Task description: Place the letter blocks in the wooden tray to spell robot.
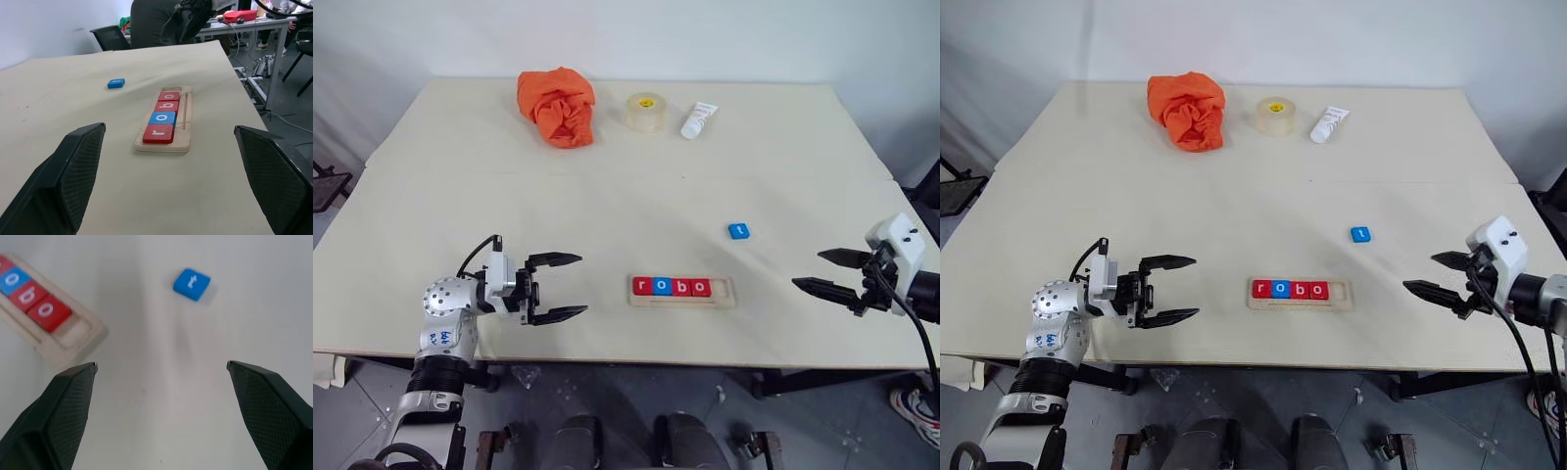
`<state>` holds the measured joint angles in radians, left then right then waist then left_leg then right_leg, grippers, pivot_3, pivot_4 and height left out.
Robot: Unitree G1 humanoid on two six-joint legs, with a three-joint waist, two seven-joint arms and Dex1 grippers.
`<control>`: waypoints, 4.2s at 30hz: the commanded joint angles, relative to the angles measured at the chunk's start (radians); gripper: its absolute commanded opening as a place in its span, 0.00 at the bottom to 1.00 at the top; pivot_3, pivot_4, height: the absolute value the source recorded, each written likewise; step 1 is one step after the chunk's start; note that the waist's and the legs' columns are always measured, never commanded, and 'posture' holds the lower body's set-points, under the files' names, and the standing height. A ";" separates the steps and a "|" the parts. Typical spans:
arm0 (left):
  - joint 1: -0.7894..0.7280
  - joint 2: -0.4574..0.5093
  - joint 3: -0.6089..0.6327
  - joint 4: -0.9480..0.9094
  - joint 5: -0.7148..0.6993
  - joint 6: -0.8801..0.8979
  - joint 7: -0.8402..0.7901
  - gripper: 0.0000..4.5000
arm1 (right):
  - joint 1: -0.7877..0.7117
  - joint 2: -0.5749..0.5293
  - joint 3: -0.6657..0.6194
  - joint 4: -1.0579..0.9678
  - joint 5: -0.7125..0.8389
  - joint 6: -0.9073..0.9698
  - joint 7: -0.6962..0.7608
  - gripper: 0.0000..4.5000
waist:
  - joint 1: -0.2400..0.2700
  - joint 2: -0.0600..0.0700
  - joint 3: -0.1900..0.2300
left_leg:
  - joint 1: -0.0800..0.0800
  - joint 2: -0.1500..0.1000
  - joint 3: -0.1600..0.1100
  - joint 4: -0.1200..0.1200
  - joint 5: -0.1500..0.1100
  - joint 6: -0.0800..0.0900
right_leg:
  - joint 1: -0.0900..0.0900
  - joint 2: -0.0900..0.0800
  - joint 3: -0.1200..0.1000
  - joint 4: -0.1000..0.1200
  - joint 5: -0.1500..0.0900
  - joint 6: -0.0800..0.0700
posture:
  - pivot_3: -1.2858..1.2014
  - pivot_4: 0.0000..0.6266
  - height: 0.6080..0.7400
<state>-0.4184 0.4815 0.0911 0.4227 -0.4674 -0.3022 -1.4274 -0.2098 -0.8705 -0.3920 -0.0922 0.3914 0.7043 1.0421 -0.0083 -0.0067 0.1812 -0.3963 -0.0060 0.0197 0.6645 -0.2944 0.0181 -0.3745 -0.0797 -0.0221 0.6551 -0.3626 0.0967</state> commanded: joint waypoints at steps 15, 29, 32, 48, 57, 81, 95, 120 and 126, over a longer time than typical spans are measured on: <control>0.004 0.028 0.030 -0.056 -0.011 0.012 0.017 1.00 | -0.384 0.334 0.249 0.385 -0.175 -0.249 -0.416 0.99 | -0.017 0.000 0.000 | 0.000 0.000 0.000 -0.001 0.002 -0.004 | -0.002 0.000 0.000 0.003 0.000 0.000 | 0.52 0.24 1.00; 0.024 0.031 0.037 -0.078 -0.013 0.018 0.031 1.00 | -0.383 0.461 0.250 0.458 -0.202 -0.258 -0.581 0.79 | -0.020 0.000 0.000 | -0.001 0.000 0.001 -0.001 0.002 -0.004 | -0.002 0.000 0.000 0.004 0.000 0.000 | 0.52 0.24 1.00; 0.022 0.032 0.036 -0.074 -0.013 0.018 0.030 1.00 | -0.371 0.468 0.245 0.451 -0.200 -0.256 -0.601 0.56 | -0.020 0.000 0.000 | -0.001 0.000 0.001 -0.002 0.002 -0.003 | -0.002 0.000 0.000 0.004 0.000 0.000 | 0.52 0.24 1.00; 0.008 0.037 0.023 -0.053 -0.023 0.032 -0.031 1.00 | -0.095 0.437 0.128 -0.159 -0.104 -0.005 -0.708 0.33 | -0.017 0.000 0.000 | -0.003 0.000 -0.002 -0.003 0.001 -0.003 | -0.003 0.000 -0.001 0.002 0.000 0.000 | 0.52 0.24 1.00; -0.024 0.036 0.023 -0.023 -0.019 0.041 -0.060 1.00 | 0.171 0.514 0.101 -0.473 -0.083 0.158 -0.824 0.33 | -0.018 0.000 0.000 | -0.003 0.000 -0.001 -0.004 0.000 -0.002 | -0.003 0.000 0.000 0.002 0.000 0.000 | 0.52 0.24 1.00; -0.026 0.009 0.020 -0.006 -0.010 0.013 -0.053 1.00 | 0.235 0.174 0.147 -0.231 -0.082 -0.201 -0.361 1.00 | -0.018 0.000 0.000 | 0.002 0.000 0.002 -0.005 -0.001 0.002 | 0.000 0.000 0.002 -0.001 0.000 0.000 | 0.52 0.24 1.00; 0.023 -0.008 0.014 -0.045 -0.011 0.000 -0.038 1.00 | -0.248 -0.126 0.489 0.366 -0.256 -0.639 0.287 1.00 | -0.020 -0.001 0.000 | 0.005 0.001 0.005 -0.004 -0.001 0.002 | 0.001 0.000 0.004 0.000 0.000 0.000 | 0.52 0.24 1.00; 0.072 0.019 0.032 -0.105 -0.018 0.014 0.015 1.00 | -0.553 -0.035 0.600 0.560 -0.371 -0.672 0.417 0.32 | -0.023 -0.001 0.000 | 0.005 0.001 0.006 -0.002 0.000 -0.004 | 0.000 -0.001 0.003 0.000 0.000 0.000 | 0.52 0.24 1.00; 0.042 0.012 0.026 -0.078 -0.011 0.012 0.015 1.00 | -0.519 -0.022 0.600 0.252 -0.278 -0.374 0.436 0.32 | -0.018 -0.001 0.001 | 0.005 0.002 0.005 -0.002 -0.001 -0.005 | 0.000 -0.001 0.001 0.000 0.000 0.000 | 0.52 0.24 1.00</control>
<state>-0.3606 0.4870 0.1081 0.3515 -0.4678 -0.2838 -1.4126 -0.7333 -0.8913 0.2242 0.2350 0.0768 0.2512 1.4625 -0.0266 -0.0072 0.1817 -0.3918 -0.0042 0.0247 0.6623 -0.2951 0.0129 -0.3749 -0.0804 -0.0210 0.6544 -0.3623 0.0968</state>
